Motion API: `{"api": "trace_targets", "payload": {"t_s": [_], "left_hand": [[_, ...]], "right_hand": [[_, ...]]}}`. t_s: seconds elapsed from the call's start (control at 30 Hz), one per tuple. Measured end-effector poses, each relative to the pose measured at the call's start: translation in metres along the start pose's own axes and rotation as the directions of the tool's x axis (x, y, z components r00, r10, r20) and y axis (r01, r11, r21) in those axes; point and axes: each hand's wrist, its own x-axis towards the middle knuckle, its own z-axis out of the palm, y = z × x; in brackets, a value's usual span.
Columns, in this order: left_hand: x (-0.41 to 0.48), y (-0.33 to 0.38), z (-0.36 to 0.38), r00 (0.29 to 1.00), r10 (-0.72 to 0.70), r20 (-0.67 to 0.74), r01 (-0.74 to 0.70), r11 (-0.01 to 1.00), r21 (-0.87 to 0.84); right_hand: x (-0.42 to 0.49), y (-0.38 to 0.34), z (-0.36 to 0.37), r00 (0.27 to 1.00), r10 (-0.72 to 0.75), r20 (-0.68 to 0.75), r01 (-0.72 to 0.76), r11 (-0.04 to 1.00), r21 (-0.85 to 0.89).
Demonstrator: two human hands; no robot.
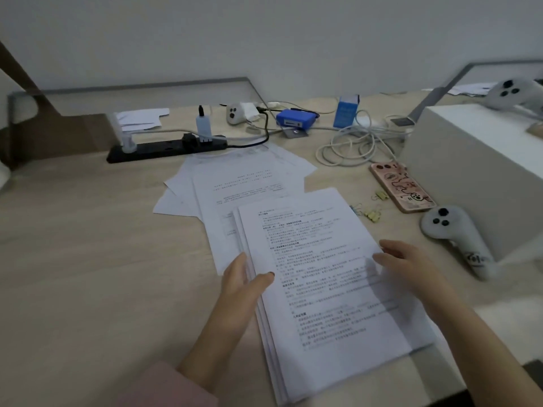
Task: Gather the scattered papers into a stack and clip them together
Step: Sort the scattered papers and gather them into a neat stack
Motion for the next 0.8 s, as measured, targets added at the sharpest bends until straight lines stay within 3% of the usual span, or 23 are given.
{"api": "trace_targets", "payload": {"t_s": [0.17, 0.33, 0.43, 0.53, 0.63, 0.8], "left_hand": [[-0.001, 0.004, -0.006, 0.999, 0.035, 0.0, -0.035, 0.991, -0.126], [-0.003, 0.008, -0.012, 0.999, -0.011, 0.03, 0.022, 0.918, -0.395], [0.0, 0.009, -0.016, 0.999, -0.011, 0.043, 0.027, 0.92, -0.391], [0.003, 0.008, -0.019, 0.999, 0.005, 0.037, 0.004, 0.968, -0.252], [0.0, 0.008, -0.017, 0.998, -0.012, 0.059, 0.021, 0.987, -0.158], [-0.011, 0.015, -0.027, 0.999, -0.045, 0.021, 0.05, 0.934, -0.353]], "right_hand": [[-0.007, -0.009, -0.005, 0.996, 0.028, 0.088, -0.031, 0.999, 0.04], [-0.009, -0.004, 0.01, 0.996, -0.001, 0.084, 0.0, 1.0, 0.002], [-0.012, -0.001, 0.014, 0.996, -0.057, 0.075, 0.057, 0.998, 0.002], [-0.019, 0.0, 0.012, 0.991, -0.098, 0.086, 0.095, 0.995, 0.038], [-0.028, -0.003, 0.009, 0.98, -0.176, 0.095, 0.158, 0.973, 0.17], [-0.035, -0.017, 0.006, 0.961, -0.219, 0.168, 0.091, 0.826, 0.557]]}}
